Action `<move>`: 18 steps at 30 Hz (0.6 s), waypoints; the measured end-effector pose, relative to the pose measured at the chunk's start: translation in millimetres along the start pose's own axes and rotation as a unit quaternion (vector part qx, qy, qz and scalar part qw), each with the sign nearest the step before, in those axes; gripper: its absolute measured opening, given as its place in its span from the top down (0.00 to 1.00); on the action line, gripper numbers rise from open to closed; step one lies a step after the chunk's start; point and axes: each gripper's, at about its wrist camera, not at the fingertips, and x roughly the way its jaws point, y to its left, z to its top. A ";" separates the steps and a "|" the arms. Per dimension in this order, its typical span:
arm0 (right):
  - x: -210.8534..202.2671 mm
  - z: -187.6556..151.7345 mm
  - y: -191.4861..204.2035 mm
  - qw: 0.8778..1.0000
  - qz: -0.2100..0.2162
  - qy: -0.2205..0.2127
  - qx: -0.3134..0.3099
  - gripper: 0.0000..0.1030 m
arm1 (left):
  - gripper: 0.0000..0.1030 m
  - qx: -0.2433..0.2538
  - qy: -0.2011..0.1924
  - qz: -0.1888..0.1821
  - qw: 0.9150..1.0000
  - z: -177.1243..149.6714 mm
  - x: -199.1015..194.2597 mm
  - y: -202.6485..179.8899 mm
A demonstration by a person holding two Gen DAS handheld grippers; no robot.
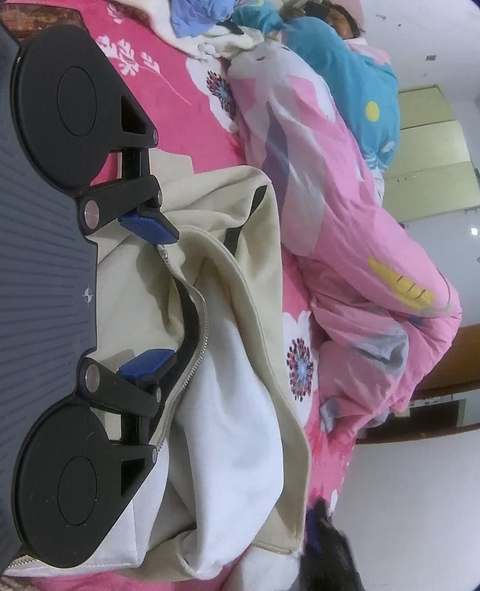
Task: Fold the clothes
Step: 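Grasp the zipper edge with both grippers and lift the jacket up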
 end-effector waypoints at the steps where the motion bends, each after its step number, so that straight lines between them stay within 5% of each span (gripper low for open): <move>1: -15.6 1.5 0.5 1.000 0.016 -0.017 0.004 0.72 | 0.39 -0.002 -0.001 -0.002 1.000 -0.4 0.3 0.3; 5: -40.3 -3.7 16.3 0.998 0.060 -0.014 -0.021 0.57 | 0.39 -0.016 0.000 -0.004 1.000 -3.2 -0.3 1.6; 10: -27.7 -34.7 34.3 0.998 0.009 0.022 -0.064 0.56 | 0.38 -0.026 -0.007 0.002 1.000 -4.5 -11.7 4.3; 18: -32.7 -69.2 70.5 0.995 0.042 -0.006 -0.090 0.56 | 0.36 -0.032 -0.013 0.005 0.999 -6.6 -16.2 4.8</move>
